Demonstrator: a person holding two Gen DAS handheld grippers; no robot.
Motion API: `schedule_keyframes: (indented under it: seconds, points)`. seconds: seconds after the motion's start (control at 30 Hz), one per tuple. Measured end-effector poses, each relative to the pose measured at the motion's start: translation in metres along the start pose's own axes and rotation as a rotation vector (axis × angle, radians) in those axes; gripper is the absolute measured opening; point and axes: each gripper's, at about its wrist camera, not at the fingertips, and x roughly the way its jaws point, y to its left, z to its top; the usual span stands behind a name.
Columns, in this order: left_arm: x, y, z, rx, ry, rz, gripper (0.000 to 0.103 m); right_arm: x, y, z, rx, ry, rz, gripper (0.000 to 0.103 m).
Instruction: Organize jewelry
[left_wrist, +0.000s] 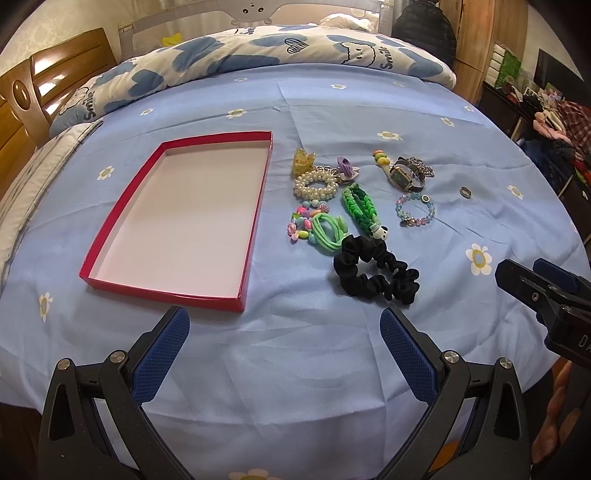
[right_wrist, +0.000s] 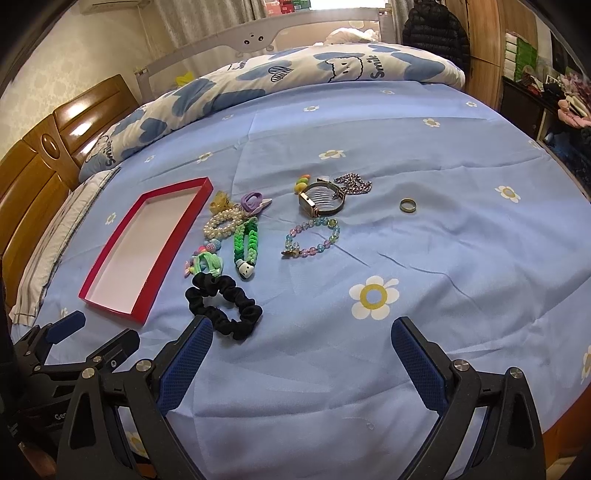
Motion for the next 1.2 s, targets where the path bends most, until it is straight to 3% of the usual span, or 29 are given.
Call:
schedule_keyframes:
  seconds: [1.2]
  points:
    - [0.009, -0.005, 0.014, 0.014, 0.014, -0.028, 0.103, 0.011, 0.002, 0.009, -0.015, 0.011, 0.032, 0.098]
